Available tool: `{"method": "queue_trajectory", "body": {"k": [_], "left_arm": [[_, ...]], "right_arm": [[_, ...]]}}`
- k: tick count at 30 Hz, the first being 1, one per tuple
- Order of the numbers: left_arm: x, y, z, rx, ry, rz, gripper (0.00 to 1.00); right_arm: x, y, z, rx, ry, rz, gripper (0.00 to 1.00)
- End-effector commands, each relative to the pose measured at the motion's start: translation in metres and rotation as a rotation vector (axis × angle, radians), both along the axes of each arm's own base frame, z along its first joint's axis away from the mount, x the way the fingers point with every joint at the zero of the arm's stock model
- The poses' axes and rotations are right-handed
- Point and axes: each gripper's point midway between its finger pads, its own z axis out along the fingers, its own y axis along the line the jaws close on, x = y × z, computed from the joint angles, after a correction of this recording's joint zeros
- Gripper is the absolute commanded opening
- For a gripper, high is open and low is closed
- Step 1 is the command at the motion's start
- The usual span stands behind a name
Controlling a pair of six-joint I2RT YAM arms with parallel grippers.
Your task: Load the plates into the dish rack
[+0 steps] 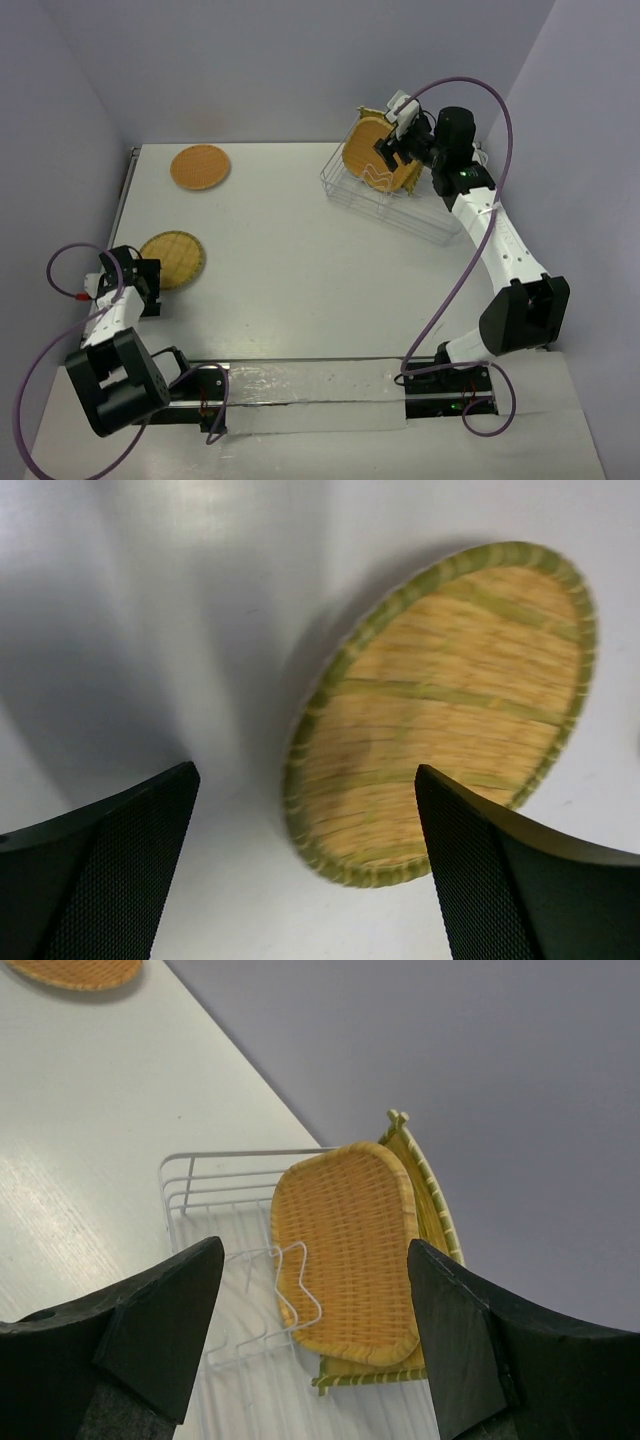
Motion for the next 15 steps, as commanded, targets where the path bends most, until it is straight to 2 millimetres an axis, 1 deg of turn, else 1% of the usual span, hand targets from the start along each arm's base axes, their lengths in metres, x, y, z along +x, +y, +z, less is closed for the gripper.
{"method": "queue_trajectory", "body": {"k": [1,2,3,4,6,10,11,13,15], "left_arm": [[0.017,-0.004,-0.018,-0.034,-0.023,-0.066,0.96],[0.017,-0.006,-0.024,-0.049,-0.012,-0.072,0.94],[0.017,-0.007,-0.030,-0.065,0.005,-0.078,0.89],[0.017,-0.009,-0.033,-0.075,0.014,-0.082,0.84],[0.017,-0.011,-0.038,-0.088,0.024,-0.091,0.77],[0.015,-0.011,-0.047,-0.090,0.063,-0.119,0.55],[0.015,-0.011,-0.049,-0.096,0.075,-0.124,0.48],[0.017,-0.011,-0.050,-0.098,0.081,-0.142,0.31],[0.021,-0.013,-0.049,-0.105,0.066,-0.160,0.04]], "right_arm": [[-0.013,-0.002,0.022,0.027,-0.050,-0.017,0.81],[-0.013,-0.003,0.023,0.030,-0.051,-0.020,0.81],[-0.015,-0.003,0.025,0.031,-0.055,-0.022,0.81],[-0.016,-0.003,0.027,0.033,-0.058,-0.023,0.81],[-0.019,-0.004,0.028,0.034,-0.060,-0.025,0.81],[-0.030,-0.006,0.036,0.039,-0.082,-0.027,0.81],[-0.031,-0.006,0.037,0.040,-0.086,-0.026,0.81],[-0.038,-0.007,0.040,0.045,-0.092,-0.024,0.81],[-0.041,-0.008,0.040,0.046,-0.095,-0.025,0.81]]}}
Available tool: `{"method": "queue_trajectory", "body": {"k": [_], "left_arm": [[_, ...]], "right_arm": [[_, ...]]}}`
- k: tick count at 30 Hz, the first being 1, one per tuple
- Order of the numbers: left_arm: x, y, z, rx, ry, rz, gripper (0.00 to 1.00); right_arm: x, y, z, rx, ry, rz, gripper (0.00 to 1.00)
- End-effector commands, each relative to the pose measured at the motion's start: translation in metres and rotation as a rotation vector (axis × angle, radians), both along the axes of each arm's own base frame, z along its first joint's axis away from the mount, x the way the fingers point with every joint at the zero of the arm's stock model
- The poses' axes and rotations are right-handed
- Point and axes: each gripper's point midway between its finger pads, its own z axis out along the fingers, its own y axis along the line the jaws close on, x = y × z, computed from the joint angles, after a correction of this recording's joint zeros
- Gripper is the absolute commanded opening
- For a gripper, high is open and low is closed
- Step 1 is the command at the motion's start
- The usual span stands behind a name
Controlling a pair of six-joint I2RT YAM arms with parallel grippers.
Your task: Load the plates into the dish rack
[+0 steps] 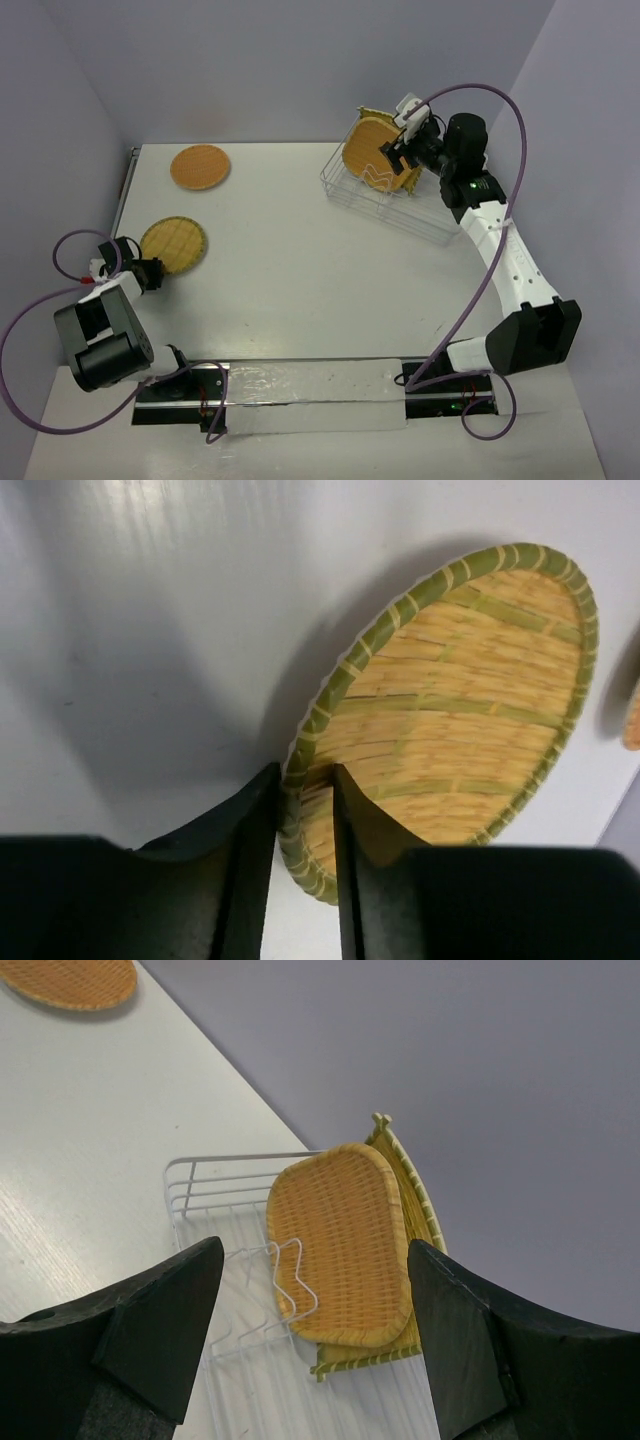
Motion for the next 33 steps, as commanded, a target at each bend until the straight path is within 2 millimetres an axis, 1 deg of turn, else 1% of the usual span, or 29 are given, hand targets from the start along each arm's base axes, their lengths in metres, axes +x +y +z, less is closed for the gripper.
{"method": "queue_trajectory", "body": {"k": [1,5,7,8,9,10,12,13,14,16,18,19,20,21,22,23,25,27,28,31,32,33], "left_arm": [[-0.036,-0.017,-0.035,-0.055,0.172,-0.061,0.01],[-0.023,-0.017,-0.016,-0.015,0.109,-0.127,0.00],[-0.013,-0.016,0.004,0.023,0.048,-0.168,0.00],[-0.007,-0.020,0.016,0.047,0.013,-0.195,0.00],[-0.001,-0.023,0.031,0.077,-0.033,-0.220,0.00],[0.007,-0.026,0.051,0.119,-0.101,-0.244,0.00],[0.018,-0.041,0.089,0.201,-0.213,-0.321,0.00],[0.023,-0.054,0.112,0.244,-0.284,-0.370,0.00],[0.025,-0.057,0.121,0.261,-0.307,-0.384,0.00],[0.030,-0.083,0.156,0.316,-0.425,-0.485,0.00],[0.030,-0.110,0.186,0.359,-0.532,-0.598,0.00],[0.029,-0.122,0.195,0.364,-0.567,-0.646,0.00],[0.027,-0.131,0.201,0.367,-0.592,-0.686,0.00],[0.027,-0.142,0.208,0.373,-0.619,-0.732,0.00],[0.025,-0.148,0.211,0.378,-0.635,-0.765,0.00],[0.023,-0.161,0.216,0.377,-0.666,-0.818,0.00],[0.015,-0.195,0.231,0.371,-0.765,-0.962,0.00],[0.006,-0.222,0.248,0.369,-0.867,-1.087,0.00],[0.001,-0.232,0.253,0.373,-0.899,-1.150,0.00],[-0.013,-0.259,0.262,0.359,-0.982,-1.289,0.00],[-0.020,-0.268,0.266,0.352,-1.019,-1.337,0.00],[-0.029,-0.278,0.270,0.349,-1.070,-1.394,0.00]], "right_arm": [[-0.017,0.000,0.021,0.024,-0.061,0.001,0.81],[-0.033,0.002,0.028,0.047,-0.082,0.023,0.81],[-0.043,0.009,0.036,0.085,-0.099,0.060,0.81],[-0.047,0.015,0.039,0.122,-0.084,0.077,0.82],[-0.052,0.020,0.041,0.154,-0.070,0.094,0.82],[-0.056,0.025,0.044,0.178,-0.058,0.112,0.82],[-0.065,0.044,0.047,0.242,-0.012,0.159,0.82],[-0.071,0.054,0.046,0.289,0.036,0.184,0.82],[-0.072,0.057,0.044,0.299,0.052,0.199,0.82],[-0.085,0.082,0.036,0.344,0.123,0.263,0.82],[-0.098,0.106,0.024,0.371,0.186,0.319,0.82],[-0.104,0.116,0.015,0.375,0.228,0.357,0.82],[-0.109,0.124,0.007,0.377,0.264,0.392,0.82],[-0.116,0.132,-0.004,0.381,0.324,0.447,0.82],[-0.119,0.136,-0.010,0.383,0.355,0.474,0.82],[-0.122,0.141,-0.017,0.388,0.398,0.504,0.82],[-0.133,0.154,-0.037,0.404,0.534,0.596,0.82],[-0.143,0.161,-0.048,0.413,0.628,0.670,0.83],[-0.146,0.162,-0.052,0.417,0.658,0.689,0.84],[-0.143,0.164,-0.067,0.430,0.723,0.671,0.85],[-0.142,0.164,-0.071,0.424,0.728,0.669,0.86],[-0.142,0.164,-0.079,0.418,0.744,0.665,0.87]]}}
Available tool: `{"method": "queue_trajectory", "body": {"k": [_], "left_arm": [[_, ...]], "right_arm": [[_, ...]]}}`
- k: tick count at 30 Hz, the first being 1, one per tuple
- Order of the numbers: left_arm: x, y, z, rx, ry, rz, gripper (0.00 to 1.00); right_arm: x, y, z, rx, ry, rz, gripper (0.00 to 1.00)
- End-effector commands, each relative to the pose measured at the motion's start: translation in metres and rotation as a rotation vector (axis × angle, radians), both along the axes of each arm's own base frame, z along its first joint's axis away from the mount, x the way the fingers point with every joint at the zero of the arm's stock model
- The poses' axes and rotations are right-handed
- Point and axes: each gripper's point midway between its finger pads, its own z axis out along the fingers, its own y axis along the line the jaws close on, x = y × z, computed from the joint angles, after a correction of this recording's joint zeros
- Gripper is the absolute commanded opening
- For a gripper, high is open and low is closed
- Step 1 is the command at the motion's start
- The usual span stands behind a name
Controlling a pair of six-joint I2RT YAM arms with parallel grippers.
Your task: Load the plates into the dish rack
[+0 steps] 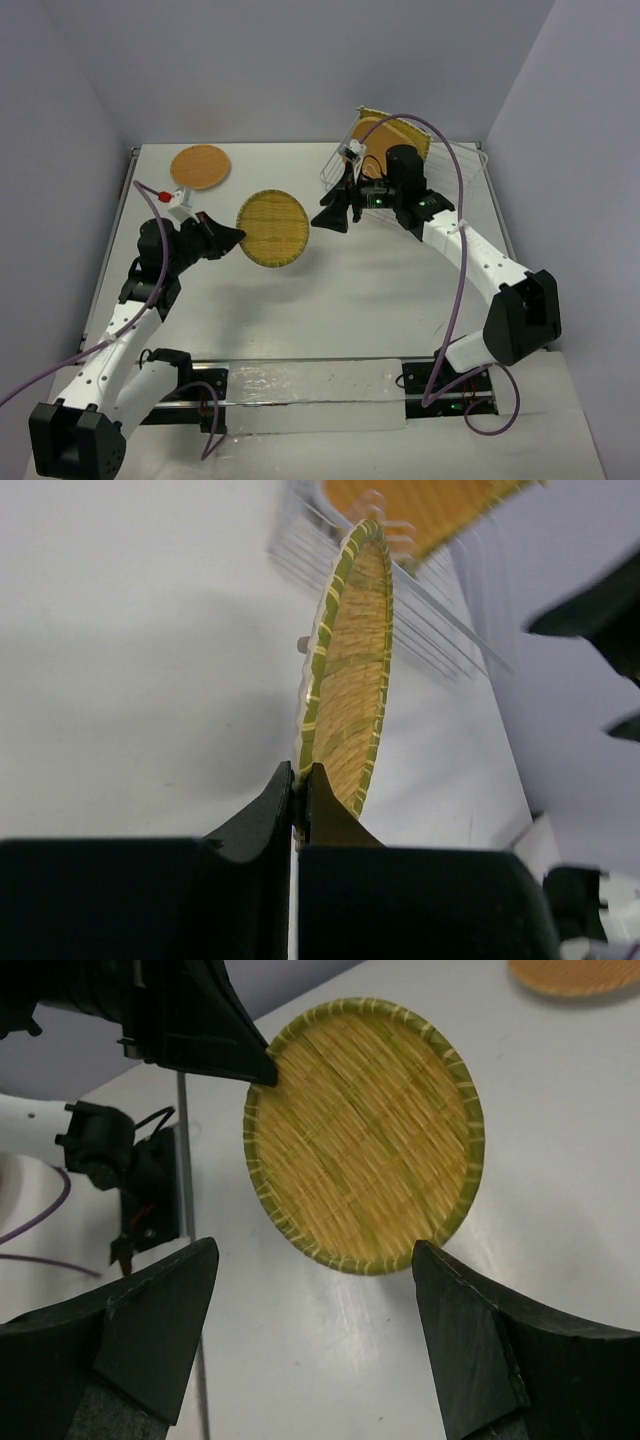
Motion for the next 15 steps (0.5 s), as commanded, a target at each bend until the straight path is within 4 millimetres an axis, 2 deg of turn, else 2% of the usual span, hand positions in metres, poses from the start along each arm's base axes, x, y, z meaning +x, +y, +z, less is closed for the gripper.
{"method": "queue_trajectory", "body": {"k": [1,5,9,12,15], "left_arm": [[-0.030,-0.050,0.077,-0.026,-0.342,-0.338,0.00],[-0.048,-0.062,0.089,-0.017,-0.401,-0.407,0.00],[-0.060,-0.068,0.092,-0.033,-0.424,-0.451,0.00],[-0.060,-0.068,0.089,-0.026,-0.402,-0.442,0.00],[-0.061,-0.068,0.090,-0.029,-0.411,-0.438,0.00]], "right_arm": [[-0.014,0.003,-0.008,0.024,0.062,0.080,0.87],[-0.010,0.002,-0.031,-0.013,0.097,0.070,0.88],[-0.005,0.003,-0.049,-0.041,0.130,0.060,0.88],[-0.011,0.006,-0.050,-0.038,0.136,0.099,0.82],[-0.012,0.003,-0.052,-0.060,0.102,0.072,0.83]]}}
